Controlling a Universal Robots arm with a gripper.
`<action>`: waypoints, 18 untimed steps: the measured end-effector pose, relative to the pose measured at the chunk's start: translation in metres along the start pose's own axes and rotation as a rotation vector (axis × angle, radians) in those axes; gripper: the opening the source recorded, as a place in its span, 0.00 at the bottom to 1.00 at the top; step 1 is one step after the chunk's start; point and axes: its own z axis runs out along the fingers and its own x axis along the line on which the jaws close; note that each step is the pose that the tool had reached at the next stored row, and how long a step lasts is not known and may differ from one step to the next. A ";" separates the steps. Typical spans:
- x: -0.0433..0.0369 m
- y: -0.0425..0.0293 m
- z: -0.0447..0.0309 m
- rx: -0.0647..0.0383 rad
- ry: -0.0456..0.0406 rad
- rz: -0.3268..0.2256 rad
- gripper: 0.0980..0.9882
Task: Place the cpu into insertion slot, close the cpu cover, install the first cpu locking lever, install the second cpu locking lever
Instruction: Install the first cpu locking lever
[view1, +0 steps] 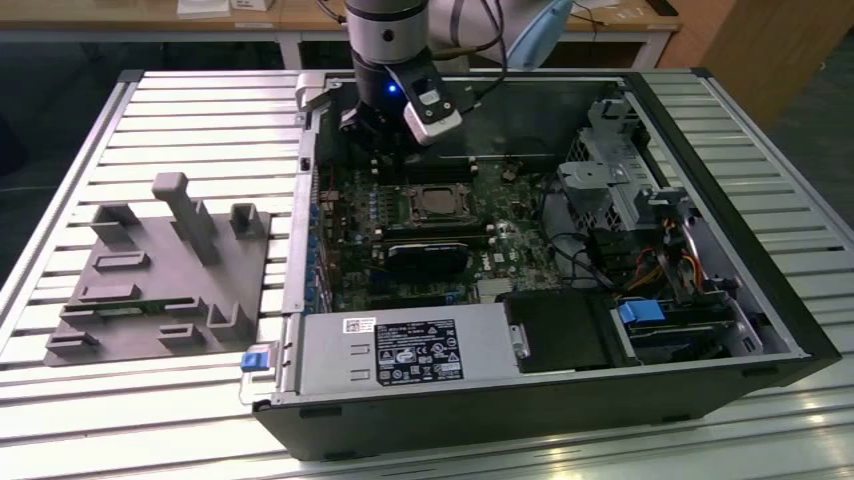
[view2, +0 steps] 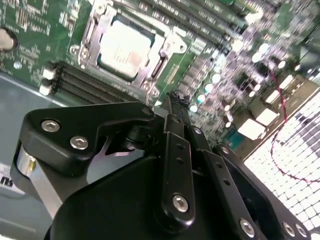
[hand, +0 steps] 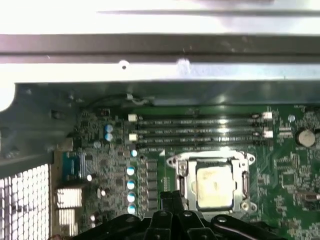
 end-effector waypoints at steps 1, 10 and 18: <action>0.0007 0.0000 -0.0001 -0.014 0.0004 0.001 0.00; 0.0069 -0.0004 -0.0002 -0.077 0.0015 0.005 0.00; 0.0091 -0.0006 0.0004 -0.159 0.0053 0.010 0.00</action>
